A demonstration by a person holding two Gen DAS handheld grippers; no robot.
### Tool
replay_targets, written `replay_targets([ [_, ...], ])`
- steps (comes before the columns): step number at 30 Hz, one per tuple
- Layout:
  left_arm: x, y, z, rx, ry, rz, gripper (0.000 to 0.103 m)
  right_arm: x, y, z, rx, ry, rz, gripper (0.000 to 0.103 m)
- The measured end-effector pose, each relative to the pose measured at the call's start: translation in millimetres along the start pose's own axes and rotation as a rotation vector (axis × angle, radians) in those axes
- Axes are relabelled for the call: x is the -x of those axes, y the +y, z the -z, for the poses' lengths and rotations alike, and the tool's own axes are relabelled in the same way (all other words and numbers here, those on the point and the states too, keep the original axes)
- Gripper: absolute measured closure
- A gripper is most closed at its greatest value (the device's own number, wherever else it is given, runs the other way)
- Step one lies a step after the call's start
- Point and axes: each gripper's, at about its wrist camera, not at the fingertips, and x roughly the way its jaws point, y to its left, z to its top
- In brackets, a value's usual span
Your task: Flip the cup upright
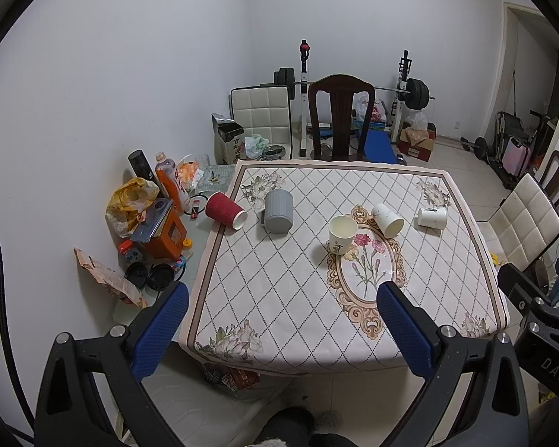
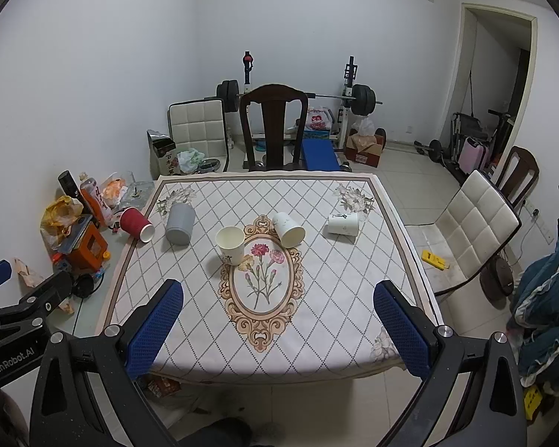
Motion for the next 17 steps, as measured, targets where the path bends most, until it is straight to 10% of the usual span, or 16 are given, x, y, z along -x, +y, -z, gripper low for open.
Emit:
replay_targets([
  [17,4.2,6.9,-0.3,-0.001,0.001,0.011,0.000,2.8,2.0,1.1,0.000,0.001,-0.002,0.000],
])
